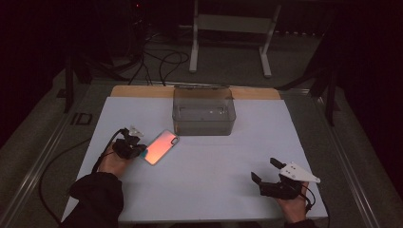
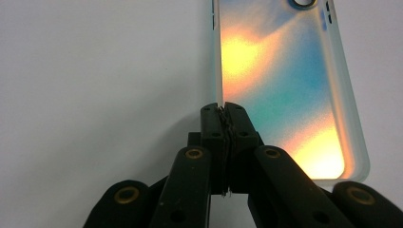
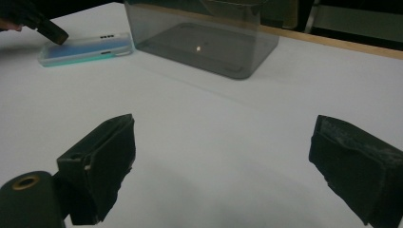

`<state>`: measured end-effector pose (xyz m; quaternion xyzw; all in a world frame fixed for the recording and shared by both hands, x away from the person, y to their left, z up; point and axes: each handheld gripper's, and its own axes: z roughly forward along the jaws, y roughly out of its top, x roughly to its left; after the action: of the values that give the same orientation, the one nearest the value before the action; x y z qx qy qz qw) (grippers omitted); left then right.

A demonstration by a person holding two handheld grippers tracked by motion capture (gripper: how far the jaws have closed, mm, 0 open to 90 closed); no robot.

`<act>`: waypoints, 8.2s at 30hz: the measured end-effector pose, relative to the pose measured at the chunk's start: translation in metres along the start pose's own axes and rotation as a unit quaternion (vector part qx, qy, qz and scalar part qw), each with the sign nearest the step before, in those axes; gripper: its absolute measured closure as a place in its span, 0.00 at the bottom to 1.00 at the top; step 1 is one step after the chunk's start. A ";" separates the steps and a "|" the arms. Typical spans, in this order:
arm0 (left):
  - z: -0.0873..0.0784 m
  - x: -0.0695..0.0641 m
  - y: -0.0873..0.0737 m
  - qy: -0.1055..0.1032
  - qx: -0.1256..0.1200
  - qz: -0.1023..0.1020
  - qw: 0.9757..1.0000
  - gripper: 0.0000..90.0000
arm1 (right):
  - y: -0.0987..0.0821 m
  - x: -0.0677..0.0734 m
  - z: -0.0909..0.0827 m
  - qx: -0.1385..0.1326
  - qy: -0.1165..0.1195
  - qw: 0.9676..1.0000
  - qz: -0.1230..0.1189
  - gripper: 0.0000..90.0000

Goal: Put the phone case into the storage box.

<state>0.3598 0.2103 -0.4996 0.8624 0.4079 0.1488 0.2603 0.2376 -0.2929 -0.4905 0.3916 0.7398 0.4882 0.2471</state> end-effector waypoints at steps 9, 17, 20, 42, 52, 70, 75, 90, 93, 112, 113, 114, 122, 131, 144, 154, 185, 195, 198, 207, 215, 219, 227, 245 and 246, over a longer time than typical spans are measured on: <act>-0.020 -0.007 -0.003 0.005 -0.037 0.010 0.999 0.99 | 0.001 0.000 0.002 0.003 0.006 1.000 0.004 0.09; -0.035 -0.020 -0.002 0.005 -0.063 0.030 0.998 0.99 | 0.004 0.001 0.004 0.005 0.014 1.000 0.009 0.09; -0.040 -0.023 -0.001 0.008 -0.068 0.036 0.997 0.99 | 0.005 0.001 0.004 0.008 0.016 1.000 0.010 0.09; -0.057 -0.041 0.024 0.009 -0.105 0.068 0.992 0.99 | 0.034 -0.004 0.017 0.029 0.055 0.998 0.028 0.09; -0.060 -0.054 0.037 0.006 -0.117 0.090 0.989 0.99 | 0.054 -0.003 0.024 0.025 0.071 0.997 0.017 0.09; -0.052 -0.077 0.059 -0.011 -0.132 0.096 0.987 0.99 | 0.065 0.020 0.055 0.040 0.115 0.992 0.033 0.09; -0.050 -0.084 0.066 -0.021 -0.142 0.093 0.985 0.99 | 0.071 0.025 0.061 0.041 0.123 0.991 0.036 0.09; -0.043 -0.099 0.073 -0.044 -0.173 0.063 0.982 0.99 | 0.087 0.037 0.075 0.031 0.143 0.988 0.050 0.09; -0.043 -0.101 0.072 -0.046 -0.178 0.060 0.981 0.99 | 0.091 0.042 0.080 0.037 0.150 0.986 0.057 0.09; -0.044 -0.118 0.074 -0.053 -0.228 0.031 0.972 0.99 | 0.102 0.055 0.098 0.044 0.172 0.977 0.120 0.31; -0.044 -0.119 0.074 -0.054 -0.228 0.032 0.972 0.99 | 0.102 0.055 0.099 0.044 0.172 0.976 0.123 0.32; -0.043 -0.120 0.074 -0.055 -0.229 0.032 0.971 0.99 | 0.101 0.056 0.100 0.045 0.174 0.975 0.128 0.34; -0.042 -0.127 0.073 -0.044 -0.234 0.036 0.971 1.00 | 0.101 0.053 0.106 0.039 0.182 0.967 0.171 0.55; -0.037 -0.139 0.068 -0.022 -0.243 0.020 0.970 1.00 | 0.103 0.051 0.107 0.025 0.175 0.960 0.216 0.74; -0.032 -0.155 0.065 -0.015 -0.238 0.000 0.971 0.99 | 0.105 0.049 0.103 0.014 0.160 0.948 0.276 0.85; -0.030 -0.154 0.065 -0.029 -0.231 0.011 0.972 0.97 | 0.106 0.048 0.103 0.033 0.146 0.943 0.299 0.91; -0.058 -0.106 0.046 0.015 -0.245 -0.028 0.969 0.01 | 0.113 0.044 0.107 0.078 0.135 0.952 0.264 0.91; -0.065 -0.087 0.029 0.022 -0.262 -0.038 0.964 0.01 | 0.115 0.040 0.108 0.088 0.123 0.953 0.262 0.91; -0.066 -0.083 0.024 0.024 -0.264 -0.038 0.963 0.00 | 0.116 0.037 0.107 0.086 0.121 0.953 0.263 0.91; -0.074 -0.069 0.002 0.027 -0.276 -0.040 0.960 0.00 | 0.127 0.035 0.106 0.096 0.112 0.957 0.249 0.91; -0.083 -0.055 -0.025 0.037 -0.289 -0.044 0.956 0.00 | 0.138 0.028 0.106 0.100 0.109 0.958 0.246 0.91; -0.083 -0.050 -0.037 0.037 -0.292 -0.052 0.954 0.00 | 0.141 0.026 0.106 0.106 0.103 0.959 0.243 0.91; -0.084 -0.048 -0.055 0.047 -0.300 -0.052 0.951 0.00 | 0.150 0.023 0.107 0.108 0.100 0.960 0.237 0.91; -0.079 -0.047 -0.076 0.053 -0.293 -0.075 0.952 0.00 | 0.168 0.010 0.111 0.114 0.082 0.963 0.229 0.91; -0.079 -0.047 -0.076 0.054 -0.293 -0.076 0.952 0.00 | 0.169 0.009 0.112 0.115 0.081 0.963 0.228 0.91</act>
<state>0.2459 0.2402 -0.4800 0.7056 0.4241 0.2880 0.4892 0.3729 -0.1895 -0.3803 0.5348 0.6995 0.4735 0.0218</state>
